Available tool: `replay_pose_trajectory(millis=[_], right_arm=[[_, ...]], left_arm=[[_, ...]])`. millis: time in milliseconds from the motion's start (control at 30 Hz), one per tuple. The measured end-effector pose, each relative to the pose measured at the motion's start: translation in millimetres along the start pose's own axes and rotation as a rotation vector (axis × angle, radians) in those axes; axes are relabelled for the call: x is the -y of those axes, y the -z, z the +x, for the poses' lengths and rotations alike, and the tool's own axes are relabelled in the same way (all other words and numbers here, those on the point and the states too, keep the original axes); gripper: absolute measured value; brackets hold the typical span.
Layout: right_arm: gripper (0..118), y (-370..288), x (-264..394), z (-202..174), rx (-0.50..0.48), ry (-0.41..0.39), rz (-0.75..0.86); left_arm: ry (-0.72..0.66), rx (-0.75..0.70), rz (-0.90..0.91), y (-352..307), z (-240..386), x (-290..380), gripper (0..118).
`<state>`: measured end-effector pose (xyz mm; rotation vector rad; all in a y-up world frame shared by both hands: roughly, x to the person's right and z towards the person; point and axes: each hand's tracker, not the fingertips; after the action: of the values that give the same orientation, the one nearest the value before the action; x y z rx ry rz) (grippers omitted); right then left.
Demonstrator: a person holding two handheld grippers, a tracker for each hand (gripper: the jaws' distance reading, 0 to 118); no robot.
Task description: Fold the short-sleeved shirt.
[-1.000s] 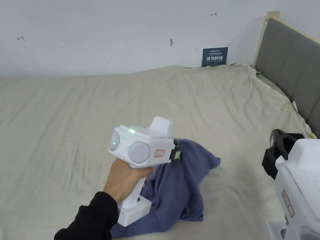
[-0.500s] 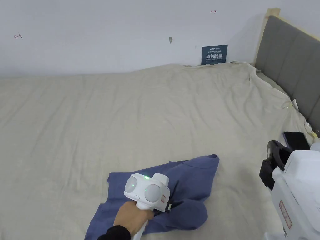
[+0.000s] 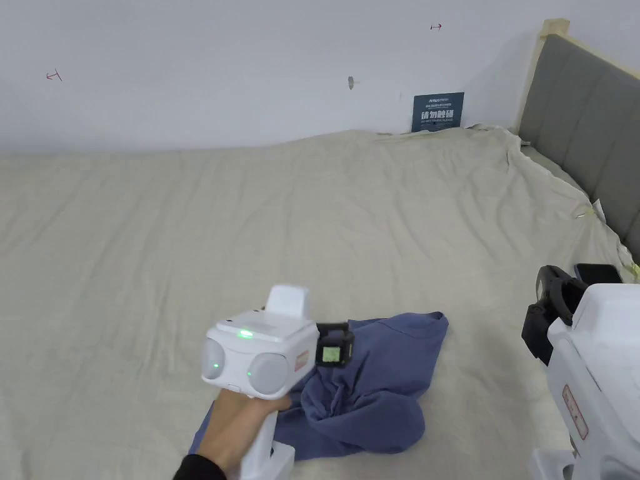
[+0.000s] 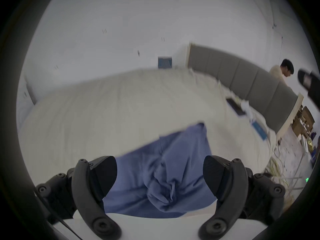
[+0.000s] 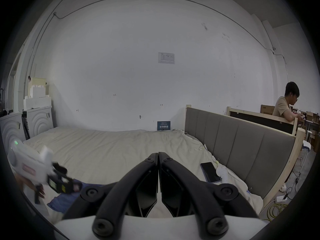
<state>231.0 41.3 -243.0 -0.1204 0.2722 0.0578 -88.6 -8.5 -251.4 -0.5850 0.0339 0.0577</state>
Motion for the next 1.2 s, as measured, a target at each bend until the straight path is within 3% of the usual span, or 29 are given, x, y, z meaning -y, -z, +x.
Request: replay_pose_trajectory(millis=[300, 500, 533, 600, 633, 667, 733, 1100, 1200], right_arm=[[0, 0, -12, -10, -0.018, 0.0, 0.036], [0, 1, -17, -17, -0.03, 0.001, 0.052], [0, 1, -17, -18, -0.032, 0.001, 0.053], [0, 2, -17, -19, -0.035, 0.0, 0.055], [0, 2, -17, -20, -0.036, 0.0, 0.056], [0, 2, -17, -21, -0.038, 0.0, 0.056], [0, 3, -17, -23, -0.041, 0.001, 0.056], [0, 4, -17, -28, -0.05, -0.007, 0.052], [0, 5, -16, -29, -0.05, -0.005, 0.049]], left_arm=[[-0.017, -0.195, 0.37, -88, -40, -28, 106], [0.029, -0.335, 0.463, -98, -64, -7, 100], [0.034, -0.336, 0.471, -97, -67, -3, 94], [0.045, -0.356, 0.488, -98, -70, 6, 68], [0.045, -0.362, 0.482, -98, -71, 8, 53], [0.042, -0.363, 0.473, -96, -74, 10, 30], [0.021, -0.35, 0.449, -94, -79, 15, 3], [0.005, -0.352, 0.418, -92, -82, 22, 0], [-0.019, -0.341, 0.315, -88, -87, 17, 0]])
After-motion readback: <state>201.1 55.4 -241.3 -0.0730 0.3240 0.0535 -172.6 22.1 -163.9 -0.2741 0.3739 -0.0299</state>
